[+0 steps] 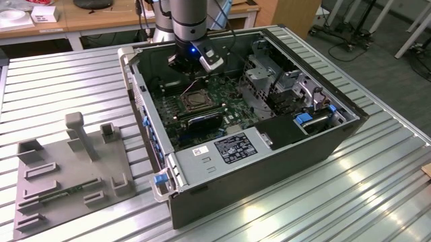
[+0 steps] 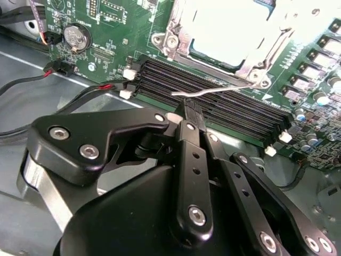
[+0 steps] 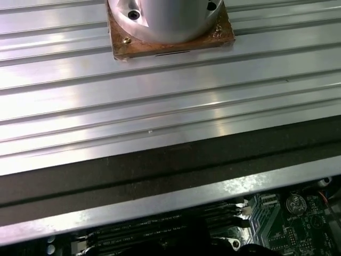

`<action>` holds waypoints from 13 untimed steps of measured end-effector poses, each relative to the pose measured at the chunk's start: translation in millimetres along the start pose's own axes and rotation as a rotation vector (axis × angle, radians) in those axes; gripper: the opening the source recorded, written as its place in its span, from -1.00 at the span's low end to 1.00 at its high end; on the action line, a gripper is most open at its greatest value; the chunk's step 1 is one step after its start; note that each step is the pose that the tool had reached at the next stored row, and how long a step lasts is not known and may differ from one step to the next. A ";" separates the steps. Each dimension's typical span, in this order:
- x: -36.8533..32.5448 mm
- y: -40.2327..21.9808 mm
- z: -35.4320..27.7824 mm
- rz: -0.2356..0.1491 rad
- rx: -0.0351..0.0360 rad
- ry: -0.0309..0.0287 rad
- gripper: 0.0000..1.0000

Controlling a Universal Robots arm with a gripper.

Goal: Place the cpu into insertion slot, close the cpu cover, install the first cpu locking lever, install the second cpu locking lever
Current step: 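Install the first cpu locking lever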

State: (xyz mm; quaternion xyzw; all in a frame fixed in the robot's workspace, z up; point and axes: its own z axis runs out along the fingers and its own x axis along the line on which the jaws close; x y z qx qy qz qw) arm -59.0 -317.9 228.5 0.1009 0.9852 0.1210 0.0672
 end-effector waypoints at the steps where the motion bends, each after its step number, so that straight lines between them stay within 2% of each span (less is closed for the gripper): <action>1: 1.4 -0.3 -0.3 0.001 0.0000 -0.0010 -0.79; 3: 3.5 -1.0 -0.7 0.003 0.0001 -0.0026 -0.79; 10: 1.6 -11.5 -3.2 0.006 0.0006 -0.0040 -0.79; 13: 2.1 -12.9 -3.3 0.009 0.0007 -0.0051 -0.79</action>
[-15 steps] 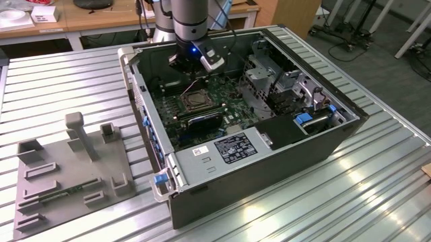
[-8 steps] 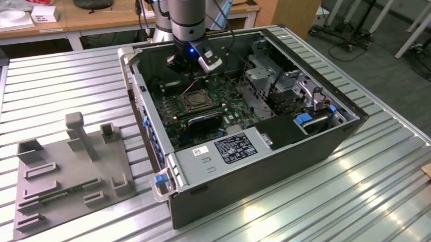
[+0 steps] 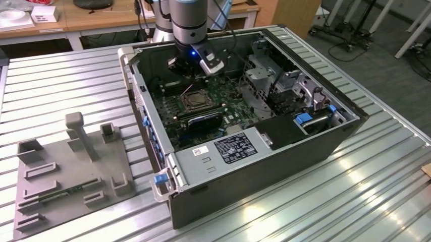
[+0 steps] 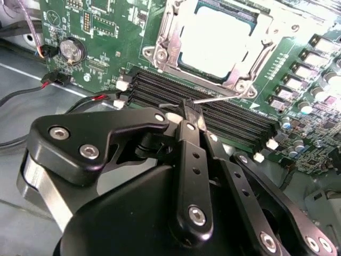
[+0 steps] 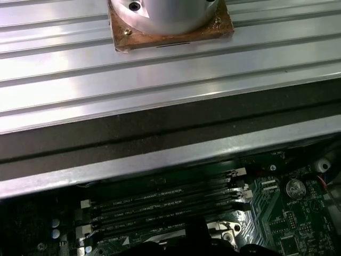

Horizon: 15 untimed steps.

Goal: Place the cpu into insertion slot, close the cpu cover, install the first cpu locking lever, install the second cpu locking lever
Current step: 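Install the first cpu locking lever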

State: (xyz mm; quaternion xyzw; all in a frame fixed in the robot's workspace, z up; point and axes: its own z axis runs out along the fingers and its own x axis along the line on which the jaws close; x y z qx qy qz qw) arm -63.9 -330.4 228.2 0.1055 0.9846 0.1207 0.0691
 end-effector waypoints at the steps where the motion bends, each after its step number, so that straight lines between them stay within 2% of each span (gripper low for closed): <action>1: 0.4 -0.2 0.2 0.000 0.0000 -0.0007 -0.79; 7: 4.0 -1.5 2.2 0.008 -0.0007 -0.0062 -0.79; 15: 8.3 -2.9 4.6 0.013 -0.0027 -0.0097 -0.79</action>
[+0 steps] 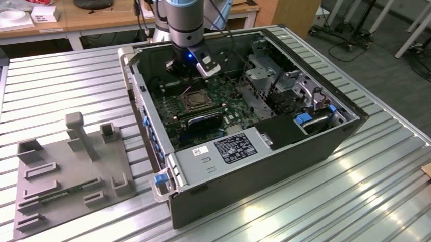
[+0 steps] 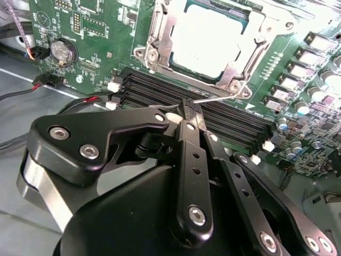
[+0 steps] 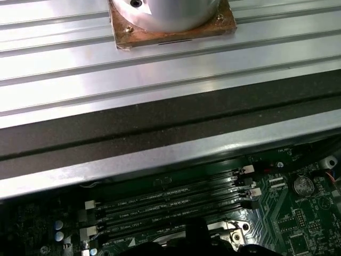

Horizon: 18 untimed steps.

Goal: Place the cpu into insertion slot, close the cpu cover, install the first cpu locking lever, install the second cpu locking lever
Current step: 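Install the first cpu locking lever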

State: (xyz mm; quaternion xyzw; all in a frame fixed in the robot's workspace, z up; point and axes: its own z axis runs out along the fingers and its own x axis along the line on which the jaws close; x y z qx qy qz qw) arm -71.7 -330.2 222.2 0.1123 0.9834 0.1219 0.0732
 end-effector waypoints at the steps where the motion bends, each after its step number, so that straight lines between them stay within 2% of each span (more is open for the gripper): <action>1: 0.4 0.0 0.0 0.000 -0.0001 -0.0002 -0.79; 11: 0.1 0.9 1.7 0.001 -0.0060 -0.0001 -0.79; 18: -0.4 0.3 4.9 0.003 -0.0141 0.0016 -0.79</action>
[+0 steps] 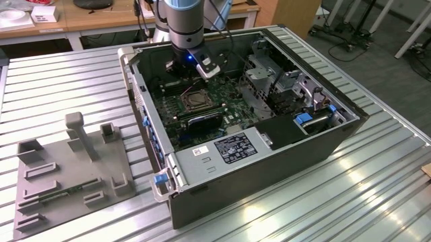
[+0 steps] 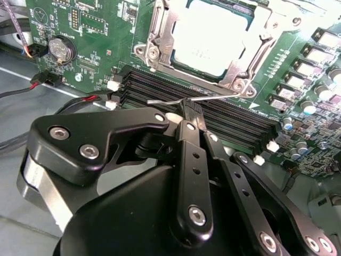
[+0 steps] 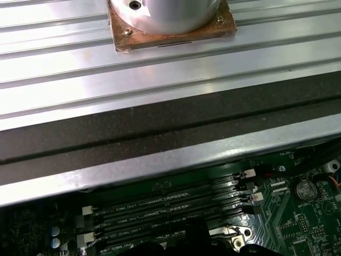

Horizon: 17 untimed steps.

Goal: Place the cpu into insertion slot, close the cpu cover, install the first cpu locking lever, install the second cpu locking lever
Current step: 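Install the first cpu locking lever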

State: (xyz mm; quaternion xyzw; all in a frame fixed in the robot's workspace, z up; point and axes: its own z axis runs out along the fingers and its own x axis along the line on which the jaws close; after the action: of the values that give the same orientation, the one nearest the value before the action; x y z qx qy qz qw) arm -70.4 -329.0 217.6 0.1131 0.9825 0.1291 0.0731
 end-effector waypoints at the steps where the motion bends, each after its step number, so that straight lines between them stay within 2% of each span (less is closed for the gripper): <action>1: -0.2 0.0 0.1 0.000 0.0002 0.0002 -0.79; 17: -2.2 -1.4 5.9 0.000 0.0001 0.0000 -0.79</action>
State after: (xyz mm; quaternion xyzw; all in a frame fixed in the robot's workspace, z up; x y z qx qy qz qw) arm -67.6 -329.4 211.8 0.1132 0.9824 0.1290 0.0730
